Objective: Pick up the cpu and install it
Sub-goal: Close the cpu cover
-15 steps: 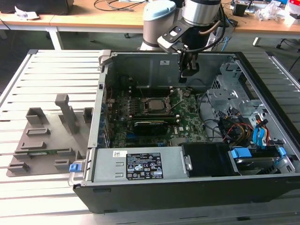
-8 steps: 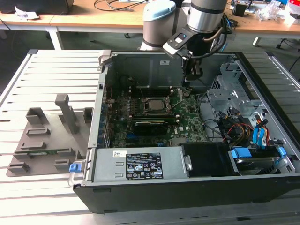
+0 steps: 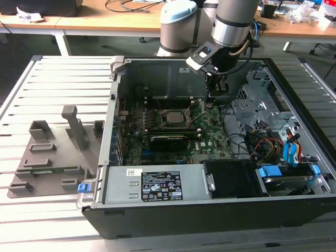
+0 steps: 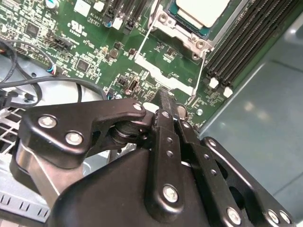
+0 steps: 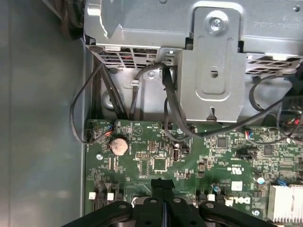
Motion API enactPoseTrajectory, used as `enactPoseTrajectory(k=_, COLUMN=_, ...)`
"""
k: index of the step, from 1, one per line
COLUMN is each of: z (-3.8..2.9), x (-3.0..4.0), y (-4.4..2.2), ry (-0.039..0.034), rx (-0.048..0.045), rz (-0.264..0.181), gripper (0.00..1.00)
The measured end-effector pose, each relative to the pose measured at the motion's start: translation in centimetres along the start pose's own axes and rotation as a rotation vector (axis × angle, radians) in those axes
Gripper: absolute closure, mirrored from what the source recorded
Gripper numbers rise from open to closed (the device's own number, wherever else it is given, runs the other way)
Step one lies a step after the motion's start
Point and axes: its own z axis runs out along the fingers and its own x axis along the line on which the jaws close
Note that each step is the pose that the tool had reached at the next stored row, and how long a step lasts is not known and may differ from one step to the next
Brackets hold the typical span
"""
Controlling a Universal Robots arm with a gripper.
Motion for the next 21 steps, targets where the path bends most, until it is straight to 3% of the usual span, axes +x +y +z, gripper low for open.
enactPoseTrajectory(k=4, z=1.12, x=0.04, y=0.06, ry=-0.0001, rx=-0.0001, rz=-0.005, gripper=0.89)
enactPoseTrajectory(k=7, z=1.16, x=0.05, y=-0.12, ry=-0.0001, rx=-0.0002, rz=-0.006, gripper=0.89)
enactPoseTrajectory(k=12, z=1.23, x=0.11, y=-2.42, ry=-0.0004, rx=-0.0048, rz=-0.006, gripper=0.89)
enactPoseTrajectory(k=21, z=1.33, x=0.2, y=-5.22, ry=-0.0005, rx=-0.0092, rz=-0.006, gripper=0.89)
